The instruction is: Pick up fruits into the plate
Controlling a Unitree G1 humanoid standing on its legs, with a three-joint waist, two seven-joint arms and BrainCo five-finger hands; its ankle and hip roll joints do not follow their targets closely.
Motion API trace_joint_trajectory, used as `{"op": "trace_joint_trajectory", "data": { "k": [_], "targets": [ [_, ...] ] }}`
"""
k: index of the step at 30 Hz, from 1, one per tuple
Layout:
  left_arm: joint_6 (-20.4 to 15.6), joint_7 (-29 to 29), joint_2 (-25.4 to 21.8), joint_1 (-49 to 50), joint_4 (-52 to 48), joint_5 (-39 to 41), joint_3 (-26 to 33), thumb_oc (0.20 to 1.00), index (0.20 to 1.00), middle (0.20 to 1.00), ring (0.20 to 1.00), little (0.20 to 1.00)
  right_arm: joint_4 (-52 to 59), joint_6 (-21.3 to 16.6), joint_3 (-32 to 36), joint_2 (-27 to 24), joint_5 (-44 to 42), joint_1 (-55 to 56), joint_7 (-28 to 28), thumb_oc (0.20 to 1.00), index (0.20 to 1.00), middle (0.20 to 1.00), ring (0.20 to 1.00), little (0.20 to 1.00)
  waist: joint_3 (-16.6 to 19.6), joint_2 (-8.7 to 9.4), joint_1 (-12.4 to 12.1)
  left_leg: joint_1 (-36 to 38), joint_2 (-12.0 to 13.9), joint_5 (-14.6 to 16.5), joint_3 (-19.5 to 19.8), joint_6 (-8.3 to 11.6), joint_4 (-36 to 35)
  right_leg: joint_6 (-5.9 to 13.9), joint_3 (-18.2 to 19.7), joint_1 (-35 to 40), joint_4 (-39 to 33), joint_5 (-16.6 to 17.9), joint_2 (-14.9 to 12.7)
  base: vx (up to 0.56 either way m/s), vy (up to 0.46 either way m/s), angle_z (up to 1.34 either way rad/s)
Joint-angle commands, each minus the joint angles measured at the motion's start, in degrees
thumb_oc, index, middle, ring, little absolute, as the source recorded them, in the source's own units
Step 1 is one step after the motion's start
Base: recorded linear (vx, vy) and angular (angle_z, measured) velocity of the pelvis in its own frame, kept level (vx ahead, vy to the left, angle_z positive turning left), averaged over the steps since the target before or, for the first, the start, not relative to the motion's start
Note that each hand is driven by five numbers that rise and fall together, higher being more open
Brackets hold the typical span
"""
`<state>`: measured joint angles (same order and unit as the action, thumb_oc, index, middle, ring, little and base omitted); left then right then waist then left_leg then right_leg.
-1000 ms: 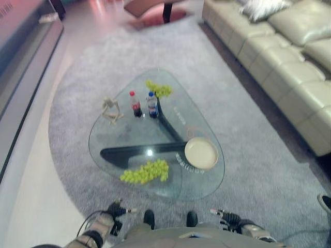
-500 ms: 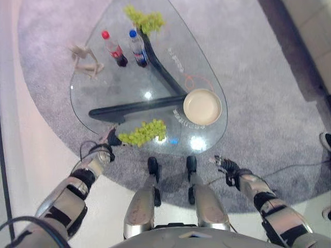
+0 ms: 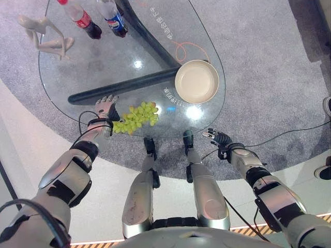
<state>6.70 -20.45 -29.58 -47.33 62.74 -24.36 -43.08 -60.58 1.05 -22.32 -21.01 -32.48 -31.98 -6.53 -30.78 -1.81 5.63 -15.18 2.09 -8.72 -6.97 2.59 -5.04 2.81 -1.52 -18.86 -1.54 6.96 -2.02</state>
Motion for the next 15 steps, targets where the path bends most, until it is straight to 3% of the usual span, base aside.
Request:
{"op": "trace_joint_trajectory", "data": {
  "k": [1,9,15],
  "targets": [
    [1.6,-2.0,0.3,-1.8,4.1,-2.0,-0.1,1.000,1.000,1.000,1.000,1.000,-0.3,-2.1,-0.8,0.5,-2.8,-1.0,0.7,1.000,1.000,1.000,1.000,1.000,1.0,1.26,-0.3,-5.5,-1.1,8.1,3.7,-0.33,8.2,0.35,-0.1,-8.0,11.8,-7.4,1.4,-0.10,-0.032,-0.05],
    [3.4,-3.3,3.8,-4.8,9.4,-0.5,-1.6,1.000,1.000,1.000,1.000,1.000,-2.5,-3.6,-0.9,2.5,-4.1,-4.1,1.3,1.000,1.000,1.000,1.000,1.000,1.0,2.04,0.1,-9.6,-0.8,7.5,3.6,0.28,9.4,0.44,0.4,-12.3,13.4,-7.1,2.5,-0.06,-0.026,-0.04],
    [3.7,-4.5,3.9,-3.6,7.8,3.4,-0.4,1.000,1.000,1.000,1.000,1.000,0.0,-11.7,-0.9,2.7,-1.5,3.9,-1.2,1.000,1.000,1.000,1.000,1.000,1.0,3.15,1.7,-11.8,-0.7,7.8,2.9,0.05,9.7,0.79,1.9,-15.0,13.9,-6.9,3.6,-0.06,0.005,-0.06]
  ]
}}
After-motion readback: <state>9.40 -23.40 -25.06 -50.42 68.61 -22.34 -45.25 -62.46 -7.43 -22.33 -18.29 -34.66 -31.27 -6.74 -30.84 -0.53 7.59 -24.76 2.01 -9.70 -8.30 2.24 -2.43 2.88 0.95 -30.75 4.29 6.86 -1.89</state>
